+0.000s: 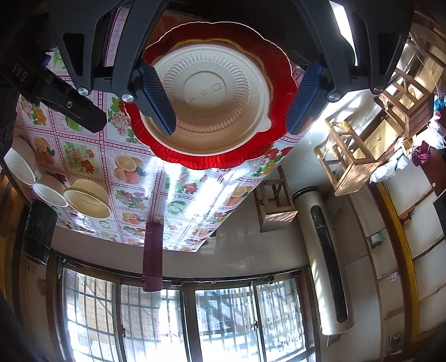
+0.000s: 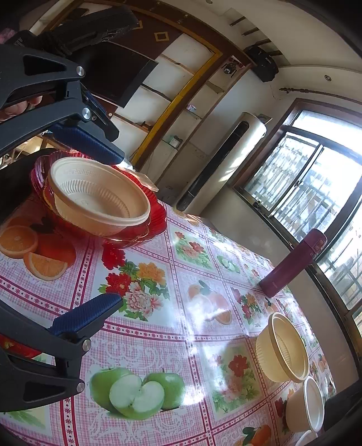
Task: Organize plates and bowls
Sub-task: 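Withdraw the left gripper and move it to the white bowl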
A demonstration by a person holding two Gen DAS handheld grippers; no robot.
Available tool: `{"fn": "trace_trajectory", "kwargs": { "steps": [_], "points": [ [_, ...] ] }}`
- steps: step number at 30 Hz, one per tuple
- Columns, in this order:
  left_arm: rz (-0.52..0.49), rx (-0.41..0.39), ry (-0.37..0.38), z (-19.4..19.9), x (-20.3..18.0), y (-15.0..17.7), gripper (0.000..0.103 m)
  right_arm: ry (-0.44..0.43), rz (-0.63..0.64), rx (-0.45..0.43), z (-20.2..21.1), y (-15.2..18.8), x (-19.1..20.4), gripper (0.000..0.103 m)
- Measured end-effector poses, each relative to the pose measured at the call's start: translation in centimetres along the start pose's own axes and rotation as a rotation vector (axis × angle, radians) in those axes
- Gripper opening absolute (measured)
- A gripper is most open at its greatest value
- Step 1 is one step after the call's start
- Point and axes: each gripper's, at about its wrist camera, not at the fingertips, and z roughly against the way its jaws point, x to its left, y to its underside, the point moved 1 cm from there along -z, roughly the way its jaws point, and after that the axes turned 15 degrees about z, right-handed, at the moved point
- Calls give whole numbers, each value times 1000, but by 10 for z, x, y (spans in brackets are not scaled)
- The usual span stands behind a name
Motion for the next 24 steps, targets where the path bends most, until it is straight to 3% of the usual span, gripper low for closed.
{"fn": "trace_trajectory", "kwargs": {
  "steps": [9,13,17,24],
  "points": [
    [-130,94,106,0,-66,23,82,27,-50,-55,28,-10,-31,98],
    [-133,198,222,-2,-93,34,82,33,-60,-97,48,-18,-47,102],
    [-137,244,298,1,-120,41,82,69,-47,-154,72,-25,-61,103],
    [-190,189,308,9,-167,36,82,215,-47,-258,133,-40,-105,103]
  ]
}}
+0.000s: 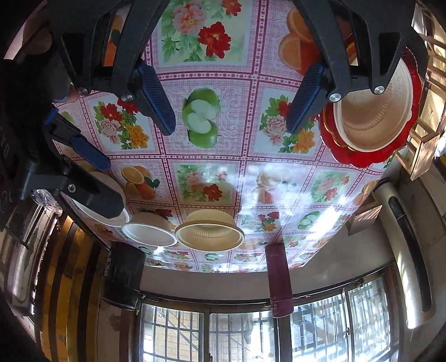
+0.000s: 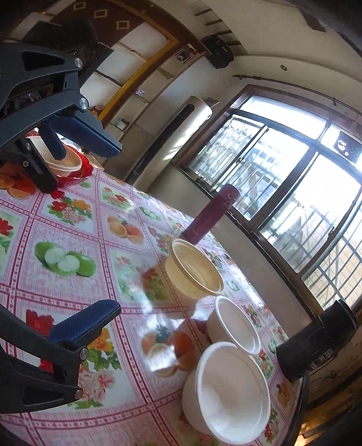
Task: Organize plates and bowls
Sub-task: 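Withdraw the left gripper and move it to the white bowl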
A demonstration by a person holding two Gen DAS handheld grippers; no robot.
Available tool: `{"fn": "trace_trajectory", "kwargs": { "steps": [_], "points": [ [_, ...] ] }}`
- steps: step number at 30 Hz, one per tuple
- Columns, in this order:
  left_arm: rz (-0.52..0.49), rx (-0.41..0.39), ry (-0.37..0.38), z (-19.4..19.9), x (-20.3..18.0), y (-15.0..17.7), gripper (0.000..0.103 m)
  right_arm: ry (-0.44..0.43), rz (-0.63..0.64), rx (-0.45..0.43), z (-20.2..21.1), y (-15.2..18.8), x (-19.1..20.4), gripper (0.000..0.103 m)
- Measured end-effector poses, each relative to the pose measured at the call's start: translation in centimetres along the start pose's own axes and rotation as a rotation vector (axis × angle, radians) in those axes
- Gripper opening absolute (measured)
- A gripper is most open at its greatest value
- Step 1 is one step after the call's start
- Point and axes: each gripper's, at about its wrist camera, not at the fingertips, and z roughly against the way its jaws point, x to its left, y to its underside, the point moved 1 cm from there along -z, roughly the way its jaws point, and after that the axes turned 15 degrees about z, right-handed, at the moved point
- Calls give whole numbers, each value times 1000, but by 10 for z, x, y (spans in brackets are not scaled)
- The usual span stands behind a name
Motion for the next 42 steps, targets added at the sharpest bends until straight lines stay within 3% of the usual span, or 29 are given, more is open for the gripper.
{"fn": "trace_trajectory", "kwargs": {
  "steps": [6,16,26,34,42],
  "points": [
    [-52,-52,8,-9,-39,-20,82,149,43,-51,39,-25,-46,103],
    [-84,-34,3,-38,-79,-35,82,312,68,-140,87,-74,-111,103],
    [-86,-26,-5,-57,-101,-46,82,341,160,-118,66,-95,-120,103],
    [-85,-14,-17,-72,-113,-52,82,285,85,-100,60,-90,-143,103],
    [-76,10,-25,-83,-122,-48,82,289,3,-101,65,-88,-157,103]
  ]
}}
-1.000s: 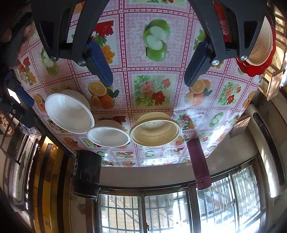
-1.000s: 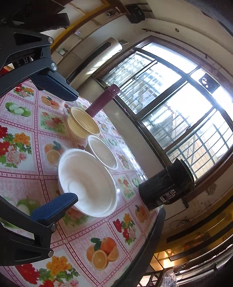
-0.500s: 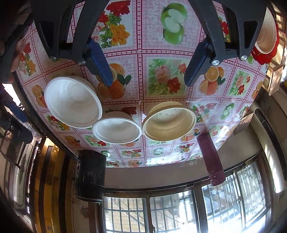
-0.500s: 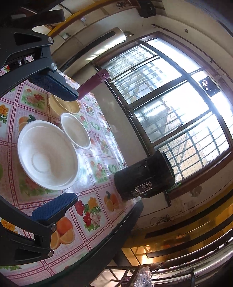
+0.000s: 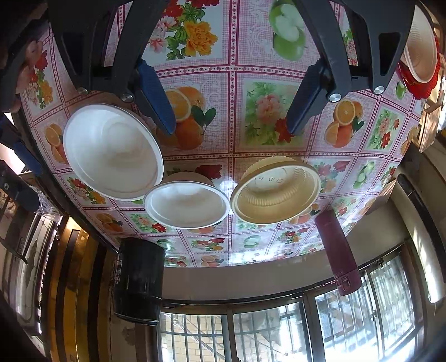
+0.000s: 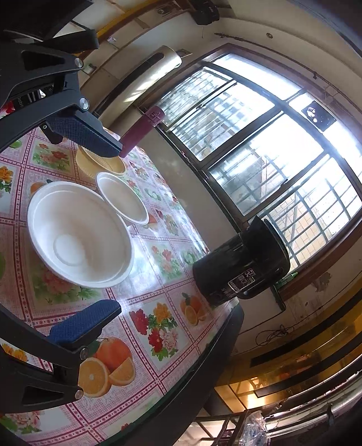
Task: Organize plates and bowls
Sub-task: 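Withdraw the left gripper and move it to the white bowl, then close the left gripper on the rim of the white bowl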
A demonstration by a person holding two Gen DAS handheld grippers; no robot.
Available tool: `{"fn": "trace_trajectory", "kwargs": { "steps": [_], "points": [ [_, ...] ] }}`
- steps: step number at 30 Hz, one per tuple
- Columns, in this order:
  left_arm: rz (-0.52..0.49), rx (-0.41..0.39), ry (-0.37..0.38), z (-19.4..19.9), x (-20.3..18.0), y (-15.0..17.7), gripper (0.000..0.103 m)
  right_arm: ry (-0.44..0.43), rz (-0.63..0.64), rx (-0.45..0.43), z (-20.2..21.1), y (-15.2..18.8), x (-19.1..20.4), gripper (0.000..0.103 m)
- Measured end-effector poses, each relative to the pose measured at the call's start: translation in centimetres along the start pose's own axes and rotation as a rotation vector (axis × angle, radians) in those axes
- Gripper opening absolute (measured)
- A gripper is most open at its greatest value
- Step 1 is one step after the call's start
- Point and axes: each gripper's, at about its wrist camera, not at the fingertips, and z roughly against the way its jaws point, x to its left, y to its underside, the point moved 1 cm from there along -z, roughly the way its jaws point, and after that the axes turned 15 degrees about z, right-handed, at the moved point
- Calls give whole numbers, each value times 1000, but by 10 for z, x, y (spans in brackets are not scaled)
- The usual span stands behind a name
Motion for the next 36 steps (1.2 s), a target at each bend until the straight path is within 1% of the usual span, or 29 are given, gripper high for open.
{"fn": "trace_trajectory", "kwargs": {
  "steps": [4,7,9,12,15,17,18,19,21,23,27,29,31,33,36],
  "points": [
    [-6,7,-4,0,-8,4,82,-19,-69,19,-1,1,-12,103],
    [-22,14,-10,0,-10,6,82,-48,-106,-8,5,0,-16,103],
    [-32,14,-29,-1,-5,6,82,-87,-116,-32,9,-1,-16,103],
    [2,17,-80,-5,19,1,82,-160,-111,-47,8,-2,-8,103],
    [74,19,-138,-11,51,-12,82,-206,-108,-28,2,-1,0,103],
    [104,10,-173,-13,67,-21,82,-258,-139,-21,-3,-2,4,103],
    [115,13,-185,-15,73,-24,82,-268,-142,-17,-7,-3,7,103],
    [129,23,-185,-17,77,-27,82,-254,-131,-15,-9,-5,11,103],
    [153,57,-156,-22,79,-29,82,-217,-91,-29,-14,-12,15,103],
    [163,96,-130,-27,74,-30,82,-210,-71,-11,-25,-20,13,103],
    [155,130,-96,-34,56,-30,82,-168,-79,3,-37,-28,-4,103],
    [157,148,-68,-37,44,-27,82,-148,-91,25,-38,-23,-15,103],
    [137,175,-49,-42,31,-25,82,-128,-110,63,-42,-20,-23,103],
    [119,185,-47,-46,22,-28,82,-130,-106,64,-41,-21,-24,103],
    [125,170,-68,-50,17,-41,82,-178,-91,59,-43,-29,-21,103]
  ]
}}
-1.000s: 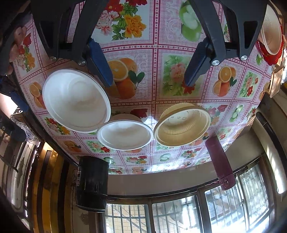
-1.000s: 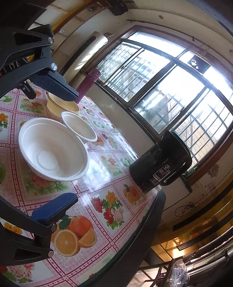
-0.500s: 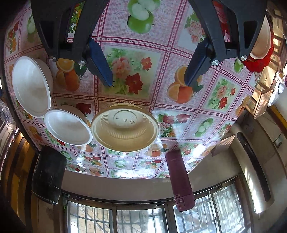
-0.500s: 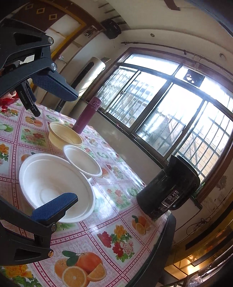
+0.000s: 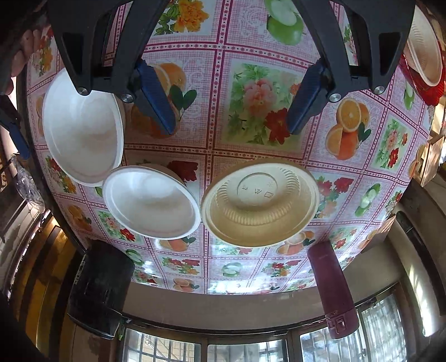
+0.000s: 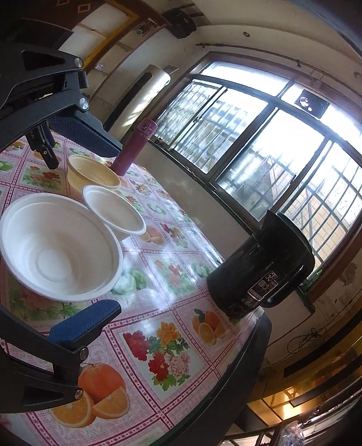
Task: Organize plates and bowls
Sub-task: 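Close the left gripper on the rim of the white bowl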
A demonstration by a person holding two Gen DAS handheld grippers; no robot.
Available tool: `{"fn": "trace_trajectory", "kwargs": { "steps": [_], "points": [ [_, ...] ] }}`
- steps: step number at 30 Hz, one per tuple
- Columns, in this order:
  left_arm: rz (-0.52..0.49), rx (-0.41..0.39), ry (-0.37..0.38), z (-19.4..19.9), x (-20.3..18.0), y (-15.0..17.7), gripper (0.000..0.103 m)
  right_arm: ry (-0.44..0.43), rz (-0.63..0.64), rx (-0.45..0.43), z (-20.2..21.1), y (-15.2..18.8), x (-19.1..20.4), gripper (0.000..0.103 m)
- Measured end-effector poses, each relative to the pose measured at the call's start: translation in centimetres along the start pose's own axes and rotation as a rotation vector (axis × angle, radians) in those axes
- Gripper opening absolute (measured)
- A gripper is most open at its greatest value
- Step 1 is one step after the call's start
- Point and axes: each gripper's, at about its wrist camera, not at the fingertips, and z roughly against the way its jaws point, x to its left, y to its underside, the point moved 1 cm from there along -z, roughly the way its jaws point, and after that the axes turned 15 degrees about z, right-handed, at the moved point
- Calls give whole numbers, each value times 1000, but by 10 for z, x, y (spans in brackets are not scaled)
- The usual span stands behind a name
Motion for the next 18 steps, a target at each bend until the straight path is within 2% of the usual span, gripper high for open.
{"fn": "trace_trajectory", "kwargs": {
  "steps": [3,5,8,11,15,18],
  "points": [
    [11,39,8,-8,-8,-16,82,-72,-20,30,-16,-16,0,103],
    [15,94,18,-18,-15,-22,82,-75,-21,69,-36,-29,2,103],
    [40,212,47,-36,-23,-28,82,-90,-42,148,-73,-39,6,103],
    [93,325,111,-50,-27,-32,82,-124,-83,180,-106,-41,8,103],
    [174,360,131,-60,-30,-35,82,-136,-142,213,-141,-35,5,103],
    [212,355,136,-66,-32,-38,82,-81,-102,279,-162,-34,11,102]
  ]
}}
